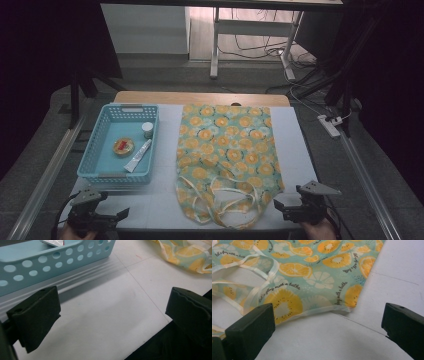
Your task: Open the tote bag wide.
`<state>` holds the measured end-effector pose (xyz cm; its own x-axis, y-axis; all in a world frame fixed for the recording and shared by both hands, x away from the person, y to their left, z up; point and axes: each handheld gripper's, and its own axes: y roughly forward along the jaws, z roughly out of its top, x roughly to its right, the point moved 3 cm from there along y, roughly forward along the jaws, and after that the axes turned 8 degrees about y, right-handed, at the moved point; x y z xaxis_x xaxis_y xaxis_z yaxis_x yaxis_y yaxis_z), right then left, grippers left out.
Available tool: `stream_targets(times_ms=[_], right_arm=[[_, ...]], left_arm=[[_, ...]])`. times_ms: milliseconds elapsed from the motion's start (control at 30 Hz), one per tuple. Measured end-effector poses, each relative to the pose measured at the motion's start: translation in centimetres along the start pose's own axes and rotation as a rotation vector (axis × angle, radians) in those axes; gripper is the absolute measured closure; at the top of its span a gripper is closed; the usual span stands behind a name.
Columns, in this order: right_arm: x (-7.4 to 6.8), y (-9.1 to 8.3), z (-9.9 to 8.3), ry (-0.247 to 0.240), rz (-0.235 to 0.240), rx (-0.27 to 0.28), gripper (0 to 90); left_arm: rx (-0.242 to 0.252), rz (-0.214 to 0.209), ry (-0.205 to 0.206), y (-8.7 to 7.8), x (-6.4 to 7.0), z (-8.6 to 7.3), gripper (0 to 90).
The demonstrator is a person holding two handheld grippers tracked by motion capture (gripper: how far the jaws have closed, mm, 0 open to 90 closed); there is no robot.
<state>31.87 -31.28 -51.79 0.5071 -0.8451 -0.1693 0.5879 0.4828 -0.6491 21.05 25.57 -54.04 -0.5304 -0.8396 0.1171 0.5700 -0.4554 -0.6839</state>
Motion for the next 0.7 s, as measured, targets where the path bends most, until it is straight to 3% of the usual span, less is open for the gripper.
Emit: stream_targets(times_ms=[700], right_arm=[[-0.01,-0.02,-0.01,0.004,0.013,0.001,0.0]], left_arm=[[0.0,-0.009,0.001,0.04,-0.03,0.0,0.0]])
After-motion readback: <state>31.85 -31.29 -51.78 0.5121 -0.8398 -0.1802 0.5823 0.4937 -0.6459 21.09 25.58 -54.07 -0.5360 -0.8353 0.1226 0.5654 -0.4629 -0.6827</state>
